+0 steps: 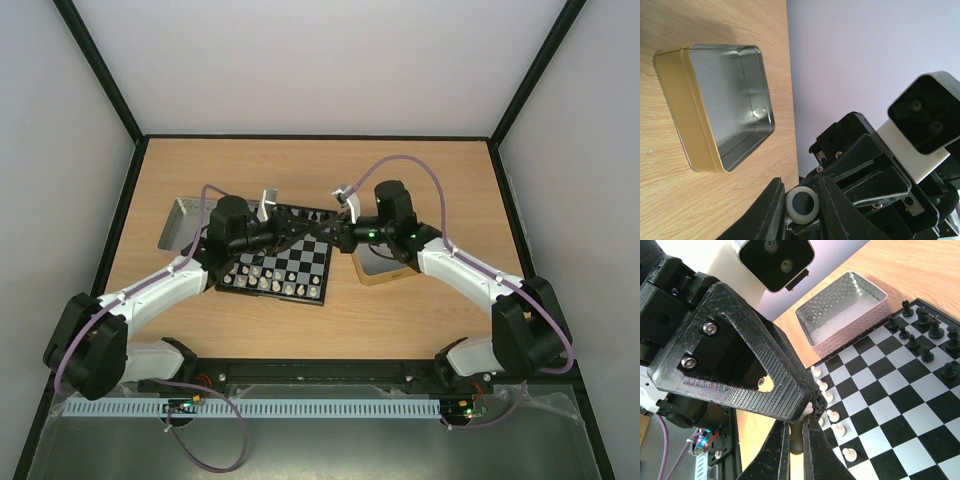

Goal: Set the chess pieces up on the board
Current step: Place the chess piece on the chessboard.

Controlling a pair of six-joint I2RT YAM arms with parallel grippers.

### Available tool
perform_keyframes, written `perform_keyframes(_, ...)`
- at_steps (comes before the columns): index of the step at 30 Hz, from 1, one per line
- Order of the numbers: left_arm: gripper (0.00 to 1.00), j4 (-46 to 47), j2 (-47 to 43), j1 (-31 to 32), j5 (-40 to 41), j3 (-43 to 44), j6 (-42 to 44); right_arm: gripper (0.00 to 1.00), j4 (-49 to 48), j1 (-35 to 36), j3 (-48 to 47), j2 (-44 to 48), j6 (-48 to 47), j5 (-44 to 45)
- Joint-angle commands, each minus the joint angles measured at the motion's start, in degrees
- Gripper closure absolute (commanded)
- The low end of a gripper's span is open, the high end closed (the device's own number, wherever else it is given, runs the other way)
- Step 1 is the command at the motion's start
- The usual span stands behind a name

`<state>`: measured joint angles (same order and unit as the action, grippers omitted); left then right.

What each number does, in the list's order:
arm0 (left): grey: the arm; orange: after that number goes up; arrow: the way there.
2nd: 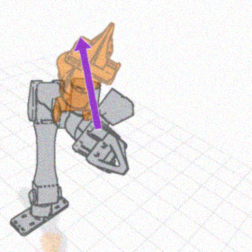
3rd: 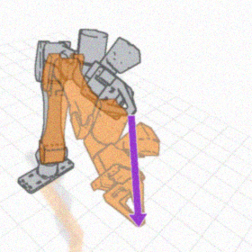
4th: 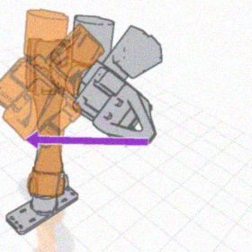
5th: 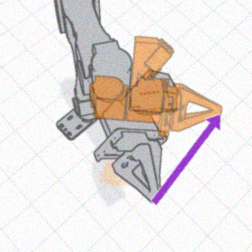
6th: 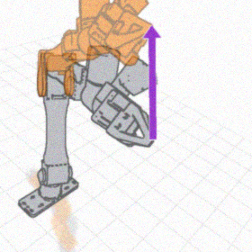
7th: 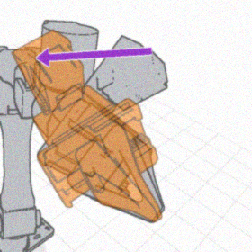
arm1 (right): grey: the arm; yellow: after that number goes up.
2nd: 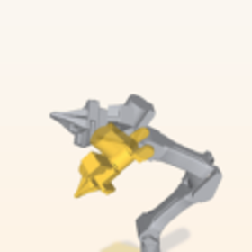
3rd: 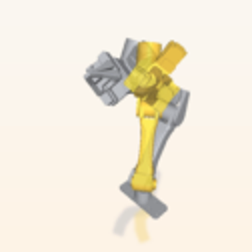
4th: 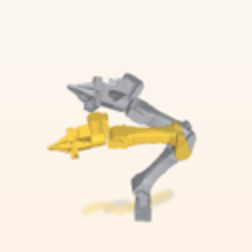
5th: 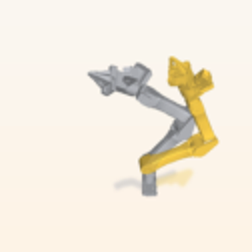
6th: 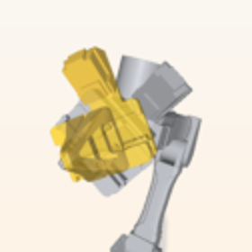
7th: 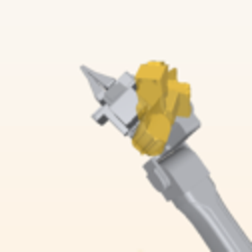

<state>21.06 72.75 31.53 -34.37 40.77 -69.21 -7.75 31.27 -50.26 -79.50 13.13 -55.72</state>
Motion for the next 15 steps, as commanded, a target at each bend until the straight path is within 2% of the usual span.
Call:
perform_keyframes(1,0.82,-0.41,-0.11,-0.19,-1.62,0.08,0.15,0.98,-0.16,0.37,-2.18,-0.21,0.40,3.73)
perform_keyframes(5,0.92,0.19,0.03,-0.19,-1.49,0.34,0.00,0.95,-0.12,0.37,-1.94,0.14,0.86,3.61)
perform_keyframes(8,0.93,0.46,-0.10,-0.28,-1.24,0.56,-0.89,0.80,-0.64,0.37,-1.80,1.19,2.60,4.27)
perform_keyframes(9,0.93,0.59,-0.19,-0.27,-1.14,0.63,-1.35,0.73,-1.29,0.37,-1.69,1.72,3.80,4.57)
perform_keyframes(12,0.93,1.09,-0.62,-0.24,-0.52,1.27,-3.64,0.57,-6.45,0.38,0.26,3.84,11.10,6.52)
perform_keyframes(15,0.93,1.19,-0.93,-0.48,0.04,2.73,-6.85,0.53,-19.32,0.37,5.16,5.94,23.71,8.02)
